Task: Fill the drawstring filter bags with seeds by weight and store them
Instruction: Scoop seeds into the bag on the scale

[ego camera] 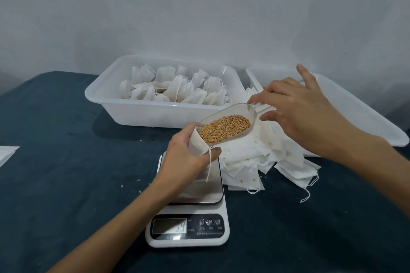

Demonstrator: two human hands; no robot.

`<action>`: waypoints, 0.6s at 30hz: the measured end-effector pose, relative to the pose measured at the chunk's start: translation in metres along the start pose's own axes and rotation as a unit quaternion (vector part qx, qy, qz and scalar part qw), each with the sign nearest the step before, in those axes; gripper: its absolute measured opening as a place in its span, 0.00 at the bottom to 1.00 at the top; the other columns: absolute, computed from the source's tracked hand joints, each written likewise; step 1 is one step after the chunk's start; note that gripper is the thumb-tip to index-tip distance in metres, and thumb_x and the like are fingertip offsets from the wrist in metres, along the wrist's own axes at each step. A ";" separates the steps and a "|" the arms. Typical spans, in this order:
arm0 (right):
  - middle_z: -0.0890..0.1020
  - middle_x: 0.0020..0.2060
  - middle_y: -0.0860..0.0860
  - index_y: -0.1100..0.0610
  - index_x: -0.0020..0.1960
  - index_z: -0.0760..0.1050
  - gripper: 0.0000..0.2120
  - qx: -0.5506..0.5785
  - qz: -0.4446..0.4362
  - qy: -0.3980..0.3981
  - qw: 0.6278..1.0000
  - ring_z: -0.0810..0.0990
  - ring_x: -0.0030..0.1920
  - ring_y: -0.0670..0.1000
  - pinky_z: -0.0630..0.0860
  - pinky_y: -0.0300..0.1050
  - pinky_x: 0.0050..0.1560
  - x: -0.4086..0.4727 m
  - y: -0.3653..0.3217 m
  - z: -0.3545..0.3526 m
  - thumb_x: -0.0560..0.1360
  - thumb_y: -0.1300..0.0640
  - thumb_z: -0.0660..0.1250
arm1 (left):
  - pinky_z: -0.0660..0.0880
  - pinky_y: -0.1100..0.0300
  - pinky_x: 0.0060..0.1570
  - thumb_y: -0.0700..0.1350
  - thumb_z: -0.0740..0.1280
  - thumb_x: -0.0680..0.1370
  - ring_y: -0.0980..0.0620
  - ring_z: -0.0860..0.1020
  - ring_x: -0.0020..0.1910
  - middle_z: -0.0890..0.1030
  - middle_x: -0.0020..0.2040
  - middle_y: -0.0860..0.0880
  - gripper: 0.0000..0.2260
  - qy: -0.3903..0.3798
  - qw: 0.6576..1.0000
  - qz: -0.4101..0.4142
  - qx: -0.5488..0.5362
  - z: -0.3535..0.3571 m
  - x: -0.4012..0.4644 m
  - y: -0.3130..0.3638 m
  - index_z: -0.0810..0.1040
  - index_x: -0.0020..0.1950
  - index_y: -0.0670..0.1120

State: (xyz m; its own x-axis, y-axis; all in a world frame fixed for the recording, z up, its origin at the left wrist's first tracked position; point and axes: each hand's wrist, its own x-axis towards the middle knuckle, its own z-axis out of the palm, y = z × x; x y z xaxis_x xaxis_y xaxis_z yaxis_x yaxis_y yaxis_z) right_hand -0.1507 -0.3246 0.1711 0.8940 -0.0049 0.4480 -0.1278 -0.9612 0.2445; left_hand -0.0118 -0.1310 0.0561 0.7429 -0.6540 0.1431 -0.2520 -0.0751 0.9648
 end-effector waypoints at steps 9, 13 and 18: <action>0.81 0.49 0.52 0.53 0.61 0.81 0.15 -0.002 0.001 -0.003 1.000 0.81 0.54 0.60 0.54 0.72 0.74 0.001 -0.001 -0.002 0.75 0.57 0.70 | 0.78 0.43 0.62 0.53 0.77 0.67 0.49 0.82 0.58 0.84 0.57 0.51 0.20 0.001 1.000 -0.001 -0.010 0.001 0.001 0.000 0.80 0.58 0.58; 0.81 0.49 0.52 0.53 0.61 0.81 0.15 -0.002 0.003 -0.002 1.000 0.81 0.53 0.59 0.54 0.72 0.75 0.001 -0.001 -0.001 0.75 0.59 0.72 | 0.77 0.41 0.64 0.53 0.77 0.67 0.46 0.81 0.61 0.83 0.61 0.48 0.22 -0.001 1.000 -0.006 -0.015 0.001 0.001 0.000 0.80 0.60 0.58; 0.80 0.49 0.51 0.53 0.62 0.81 0.15 -0.006 0.002 -0.001 1.000 0.80 0.53 0.59 0.54 0.72 0.75 0.001 0.000 -0.001 0.75 0.57 0.71 | 0.77 0.42 0.64 0.53 0.77 0.67 0.47 0.82 0.60 0.83 0.60 0.48 0.22 0.000 1.000 -0.005 -0.017 0.001 0.001 0.000 0.80 0.60 0.57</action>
State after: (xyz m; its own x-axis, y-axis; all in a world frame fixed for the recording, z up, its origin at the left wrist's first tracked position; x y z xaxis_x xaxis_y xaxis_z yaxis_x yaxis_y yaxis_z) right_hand -0.1504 -0.3247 0.1728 0.8940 -0.0089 0.4479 -0.1361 -0.9580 0.2525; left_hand -0.0115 -0.1328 0.0561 0.7456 -0.6528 0.1339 -0.2237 -0.0559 0.9730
